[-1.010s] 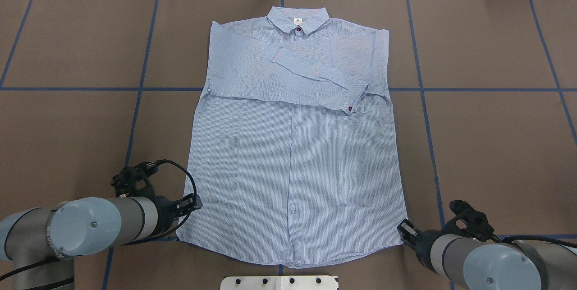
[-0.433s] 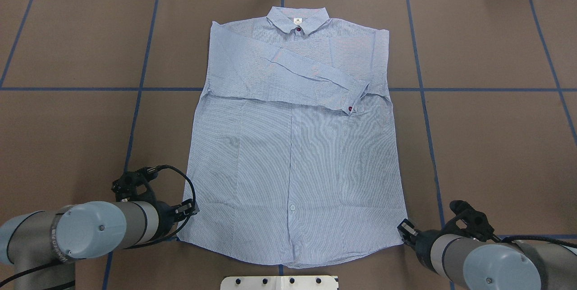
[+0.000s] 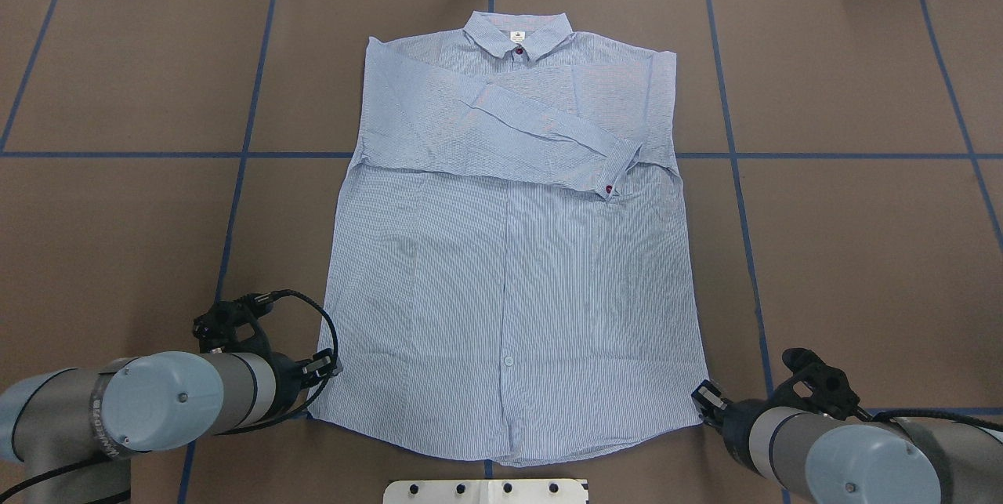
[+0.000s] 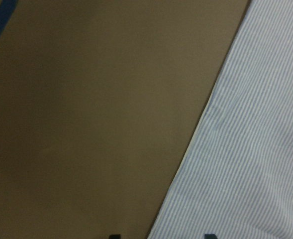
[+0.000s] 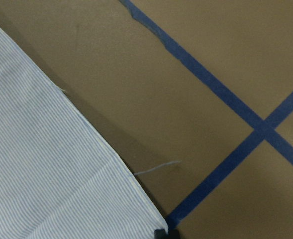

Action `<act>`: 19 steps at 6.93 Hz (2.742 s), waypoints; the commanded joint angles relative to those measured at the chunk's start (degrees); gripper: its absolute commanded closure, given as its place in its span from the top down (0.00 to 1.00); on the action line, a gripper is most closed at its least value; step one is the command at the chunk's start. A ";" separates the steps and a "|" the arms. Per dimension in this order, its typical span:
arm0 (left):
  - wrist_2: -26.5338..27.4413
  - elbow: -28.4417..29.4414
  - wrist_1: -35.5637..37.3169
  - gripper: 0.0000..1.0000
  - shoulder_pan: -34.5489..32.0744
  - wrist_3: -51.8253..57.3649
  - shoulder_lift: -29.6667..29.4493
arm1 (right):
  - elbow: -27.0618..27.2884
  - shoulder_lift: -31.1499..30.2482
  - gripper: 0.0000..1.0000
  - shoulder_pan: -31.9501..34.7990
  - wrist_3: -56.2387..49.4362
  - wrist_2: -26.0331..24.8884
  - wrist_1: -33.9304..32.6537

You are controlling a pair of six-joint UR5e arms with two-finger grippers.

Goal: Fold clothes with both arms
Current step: 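Lower both grippers onto the hem corners nearest the robot and grasp them, then lift the hem with both grippers and fold it toward the collar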

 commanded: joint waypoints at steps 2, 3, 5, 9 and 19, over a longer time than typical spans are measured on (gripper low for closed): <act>-0.03 0.02 0.07 0.62 1.22 -0.24 -0.09 | 0.00 -0.09 0.00 0.00 -0.04 -0.01 -0.02; -0.03 0.02 0.07 0.61 1.57 -0.24 -0.09 | 0.00 -0.09 0.00 0.00 -0.04 -0.01 -0.02; 0.05 -0.07 0.16 0.47 1.58 -0.24 -0.09 | 0.00 -0.01 0.00 0.00 -0.04 0.08 0.07; 0.14 -2.43 0.42 0.00 2.10 -2.96 0.17 | -0.09 0.17 0.00 -0.09 -0.04 0.08 0.07; -11.88 -15.01 6.66 0.00 -10.07 -6.57 -1.92 | 9.39 1.03 0.00 16.40 -1.09 8.43 -0.11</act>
